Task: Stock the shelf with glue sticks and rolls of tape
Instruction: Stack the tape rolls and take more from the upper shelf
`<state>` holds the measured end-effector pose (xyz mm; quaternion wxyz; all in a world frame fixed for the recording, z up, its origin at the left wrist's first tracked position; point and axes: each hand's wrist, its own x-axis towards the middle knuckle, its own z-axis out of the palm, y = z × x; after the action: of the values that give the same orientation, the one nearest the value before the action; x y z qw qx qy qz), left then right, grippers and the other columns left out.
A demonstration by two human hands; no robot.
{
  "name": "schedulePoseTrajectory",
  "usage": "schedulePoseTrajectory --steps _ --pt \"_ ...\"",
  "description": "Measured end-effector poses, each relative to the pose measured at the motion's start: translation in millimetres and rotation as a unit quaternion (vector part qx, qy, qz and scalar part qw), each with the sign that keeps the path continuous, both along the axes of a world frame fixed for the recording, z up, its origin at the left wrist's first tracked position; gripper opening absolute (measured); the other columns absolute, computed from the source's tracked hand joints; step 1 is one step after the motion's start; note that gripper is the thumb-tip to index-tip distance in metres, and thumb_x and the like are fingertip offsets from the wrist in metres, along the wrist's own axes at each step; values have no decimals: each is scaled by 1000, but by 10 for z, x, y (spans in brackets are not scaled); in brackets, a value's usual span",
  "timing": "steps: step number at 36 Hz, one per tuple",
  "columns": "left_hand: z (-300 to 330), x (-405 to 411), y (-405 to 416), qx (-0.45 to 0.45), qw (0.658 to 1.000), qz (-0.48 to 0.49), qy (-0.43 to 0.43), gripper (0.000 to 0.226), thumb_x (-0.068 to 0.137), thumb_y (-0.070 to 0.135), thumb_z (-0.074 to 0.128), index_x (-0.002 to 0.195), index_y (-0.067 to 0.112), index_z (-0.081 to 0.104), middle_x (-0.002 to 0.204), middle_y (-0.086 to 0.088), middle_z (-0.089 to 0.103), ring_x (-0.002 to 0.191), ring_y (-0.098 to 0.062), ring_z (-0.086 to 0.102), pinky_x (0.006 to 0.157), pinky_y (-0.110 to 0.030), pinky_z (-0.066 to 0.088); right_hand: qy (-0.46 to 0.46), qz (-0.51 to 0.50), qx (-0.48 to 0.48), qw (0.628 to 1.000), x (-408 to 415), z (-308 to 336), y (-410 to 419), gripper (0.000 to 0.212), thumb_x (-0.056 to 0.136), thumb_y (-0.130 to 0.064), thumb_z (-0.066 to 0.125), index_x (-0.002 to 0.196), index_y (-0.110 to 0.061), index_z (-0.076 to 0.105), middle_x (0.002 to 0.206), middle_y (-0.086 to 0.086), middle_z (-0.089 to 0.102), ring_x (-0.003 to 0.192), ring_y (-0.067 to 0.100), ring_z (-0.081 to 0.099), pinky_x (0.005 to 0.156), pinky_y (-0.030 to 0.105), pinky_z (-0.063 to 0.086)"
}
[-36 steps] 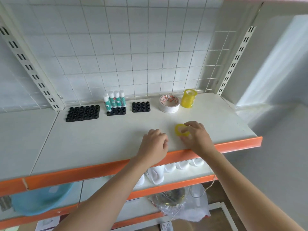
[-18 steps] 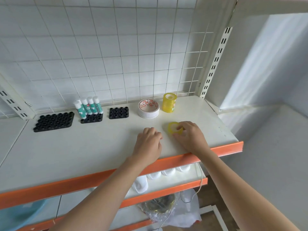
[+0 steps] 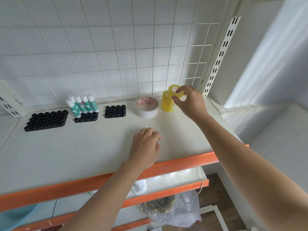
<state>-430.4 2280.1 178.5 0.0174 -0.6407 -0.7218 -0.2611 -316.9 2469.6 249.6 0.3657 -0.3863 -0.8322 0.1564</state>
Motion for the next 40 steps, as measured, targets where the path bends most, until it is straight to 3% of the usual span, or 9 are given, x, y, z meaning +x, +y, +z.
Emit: schedulePoseTrajectory --steps 7,14,19,29,34,40 --pt "-12 8 -9 14 1000 4 0 23 73 13 49 89 19 65 92 2 60 88 -25 58 75 -42 47 -84 12 -48 995 -195 17 184 23 84 -27 70 101 -12 66 109 10 62 107 30 52 80 28 38" --pt "-9 5 2 12 1000 3 8 32 75 21 34 88 20 64 90 3 58 88 -24 58 74 -40 47 -87 12 -54 995 -215 10 162 23 84 -27 70 101 -12 65 106 10 61 98 28 55 71 28 36" --pt "-19 -1 7 6 1000 7 4 24 74 16 46 90 20 64 92 3 58 90 -24 57 77 -38 44 -90 13 -67 994 -216 14 142 24 84 -27 70 100 -11 64 104 10 59 91 26 54 69 28 36" --pt "-23 7 6 7 1000 8 6 23 75 15 47 90 19 64 92 3 58 90 -24 57 77 -38 45 -103 12 -97 990 -220 56 133 25 85 -32 68 101 -14 61 93 9 59 75 23 51 62 29 36" --pt "-37 5 11 12 1000 9 6 22 74 14 49 90 19 64 92 3 58 90 -24 57 77 -38 44 -118 10 -87 989 -214 63 147 26 83 -35 70 100 -18 62 97 4 56 92 23 52 69 29 37" --pt "-43 5 12 15 1000 9 8 22 74 15 49 90 20 64 92 4 58 89 -23 57 76 -38 45 -119 9 -95 988 -211 66 176 26 83 -37 70 98 -18 60 96 8 59 87 23 52 65 29 35"
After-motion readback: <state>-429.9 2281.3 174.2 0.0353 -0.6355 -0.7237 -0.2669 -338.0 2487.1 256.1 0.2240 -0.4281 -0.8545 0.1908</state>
